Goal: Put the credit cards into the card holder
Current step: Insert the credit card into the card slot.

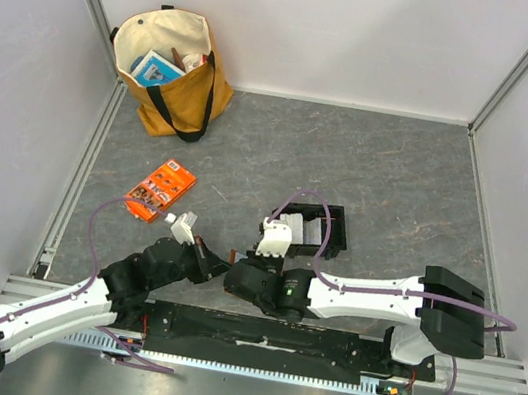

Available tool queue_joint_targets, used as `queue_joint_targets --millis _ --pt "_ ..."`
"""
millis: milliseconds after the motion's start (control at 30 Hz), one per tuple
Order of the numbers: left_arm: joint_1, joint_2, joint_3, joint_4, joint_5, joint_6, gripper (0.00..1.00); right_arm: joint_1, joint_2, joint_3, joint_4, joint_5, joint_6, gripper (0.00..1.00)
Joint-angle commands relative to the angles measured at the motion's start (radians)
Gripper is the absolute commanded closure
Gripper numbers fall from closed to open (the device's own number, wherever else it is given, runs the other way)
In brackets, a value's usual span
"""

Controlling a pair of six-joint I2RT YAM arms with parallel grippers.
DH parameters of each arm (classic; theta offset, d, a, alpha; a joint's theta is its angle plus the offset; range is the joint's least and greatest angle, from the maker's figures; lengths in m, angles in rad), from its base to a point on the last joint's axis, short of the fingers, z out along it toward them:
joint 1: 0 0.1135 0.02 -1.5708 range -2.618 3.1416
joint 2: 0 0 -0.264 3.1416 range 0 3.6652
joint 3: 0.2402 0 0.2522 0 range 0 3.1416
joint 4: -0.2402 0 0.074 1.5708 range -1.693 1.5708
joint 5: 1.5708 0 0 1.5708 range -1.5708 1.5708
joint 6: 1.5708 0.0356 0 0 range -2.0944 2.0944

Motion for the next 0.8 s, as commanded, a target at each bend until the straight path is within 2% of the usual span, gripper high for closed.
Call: queue_joint_targets --millis 0,133,300,433,633,767 --pt "-0.001 -0.008 0.01 -0.011 -0.029 -0.005 0.98 0.003 -0.033 -0.004 -0.091 0.08 0.042 1.0" --pt "-0.001 -0.01 0.003 -0.044 -0.049 0.01 0.98 -0.008 -0.102 -0.052 -0.068 0.063 0.012 1.0" --pt "-0.001 -0.005 -0.029 -0.061 -0.057 0.018 0.98 -0.116 -0.163 -0.208 0.151 -0.205 -0.086 1.0" --pt "0.001 0.002 -0.046 -0.067 -0.059 0.018 0.98 -0.181 -0.159 -0.283 0.253 -0.36 -0.084 1.0" --pt "0.001 0.03 -0.055 -0.089 -0.069 0.008 0.98 -0.218 -0.192 -0.398 0.494 -0.487 -0.088 1.0" --pt "0.001 0.051 -0.054 -0.133 -0.085 0.002 0.98 -0.239 -0.223 -0.421 0.543 -0.515 -0.078 1.0"
